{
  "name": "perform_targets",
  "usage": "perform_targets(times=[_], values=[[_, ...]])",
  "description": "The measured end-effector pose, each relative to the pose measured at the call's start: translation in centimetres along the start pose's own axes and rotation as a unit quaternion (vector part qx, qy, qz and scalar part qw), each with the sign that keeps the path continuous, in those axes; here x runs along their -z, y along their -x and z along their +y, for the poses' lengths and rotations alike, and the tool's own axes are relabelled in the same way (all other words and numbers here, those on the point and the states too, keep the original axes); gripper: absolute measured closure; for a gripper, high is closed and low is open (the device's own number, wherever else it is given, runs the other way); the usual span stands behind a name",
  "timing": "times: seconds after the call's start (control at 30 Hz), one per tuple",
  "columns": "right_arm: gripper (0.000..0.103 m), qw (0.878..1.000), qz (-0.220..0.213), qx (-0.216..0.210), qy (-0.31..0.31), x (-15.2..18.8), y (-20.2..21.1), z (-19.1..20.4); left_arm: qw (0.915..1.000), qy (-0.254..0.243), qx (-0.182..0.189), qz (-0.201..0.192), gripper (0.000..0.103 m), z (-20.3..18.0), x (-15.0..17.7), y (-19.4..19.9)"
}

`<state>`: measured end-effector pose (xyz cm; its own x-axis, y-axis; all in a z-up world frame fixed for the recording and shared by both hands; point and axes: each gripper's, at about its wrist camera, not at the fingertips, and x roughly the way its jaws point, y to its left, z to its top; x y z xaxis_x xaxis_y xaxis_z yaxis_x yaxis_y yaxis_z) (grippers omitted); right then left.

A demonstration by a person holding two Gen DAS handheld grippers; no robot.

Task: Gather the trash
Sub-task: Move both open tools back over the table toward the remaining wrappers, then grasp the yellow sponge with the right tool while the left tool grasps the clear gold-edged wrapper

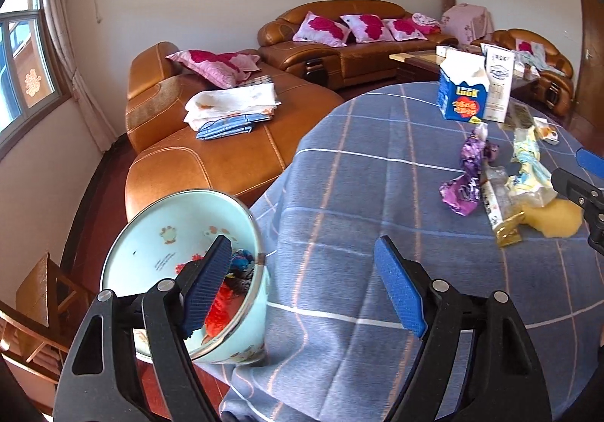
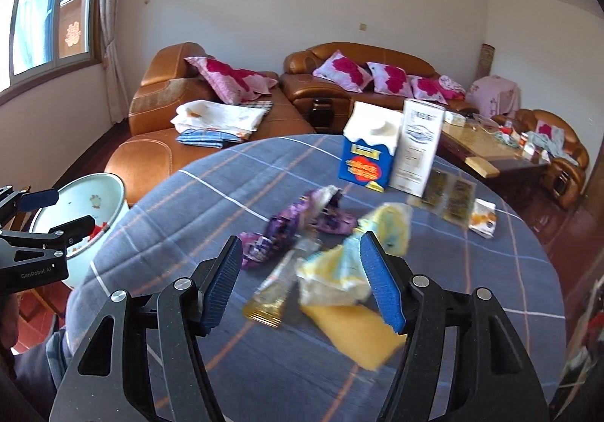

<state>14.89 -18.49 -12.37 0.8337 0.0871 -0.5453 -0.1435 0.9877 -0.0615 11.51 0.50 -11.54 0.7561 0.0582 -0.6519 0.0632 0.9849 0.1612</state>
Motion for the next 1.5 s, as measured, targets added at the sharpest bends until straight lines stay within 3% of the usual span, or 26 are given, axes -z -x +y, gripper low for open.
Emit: perform_targets(times=[0.2, 0.5, 0.57, 0.63, 0.67, 0.8, 1.0, 1.3, 1.5], values=[[0.036, 0.999, 0.040, 0.015, -0.029, 2.1, -0.5, -3.9, 0.9992, -0.029, 0.026, -0.007, 0.023, -3.6, -0.7, 0.1], [0.036, 0.995, 0.092, -0.028, -0.030, 2.6, -2.0, -4.4, 0.9984, -0.047, 0.033, -0.002, 0.023, -5.9, -1.1, -0.2], [0.041, 0.993, 0.107, -0.035, -0.035, 2.7, -2.4, -4.6, 0.9982, -0.050, 0.034, -0.001, 0.023, -6.2, -1.1, -0.3], [0.063, 0.990, 0.123, -0.052, -0.049, 2.9, -2.7, -5.2, 0.9980, -0.051, 0.036, 0.000, 0.023, -6.2, -1.0, -0.3], [0.063, 0.988, 0.130, -0.064, -0.054, 3.0, -2.8, -5.3, 0.9979, -0.052, 0.038, 0.000, 0.023, -6.3, -1.1, -0.2], [0.074, 0.988, 0.128, -0.068, -0.045, 3.4, -1.4, -4.9, 0.9975, -0.054, 0.046, -0.002, 0.023, -6.8, -1.3, 0.0], [0.076, 0.990, 0.112, -0.054, -0.060, 4.6, 2.2, -5.5, 0.9965, -0.062, 0.055, -0.011, 0.023, -7.7, -1.6, 0.6], [0.076, 0.988, 0.082, 0.058, -0.117, 6.6, 6.0, -10.3, 0.9934, -0.087, 0.074, -0.011, 0.023, -11.3, -1.4, 0.8], [0.076, 0.986, 0.083, 0.043, -0.136, 7.7, 6.2, -10.5, 0.9895, -0.119, 0.081, -0.014, 0.023, -14.1, -1.2, 0.5]])
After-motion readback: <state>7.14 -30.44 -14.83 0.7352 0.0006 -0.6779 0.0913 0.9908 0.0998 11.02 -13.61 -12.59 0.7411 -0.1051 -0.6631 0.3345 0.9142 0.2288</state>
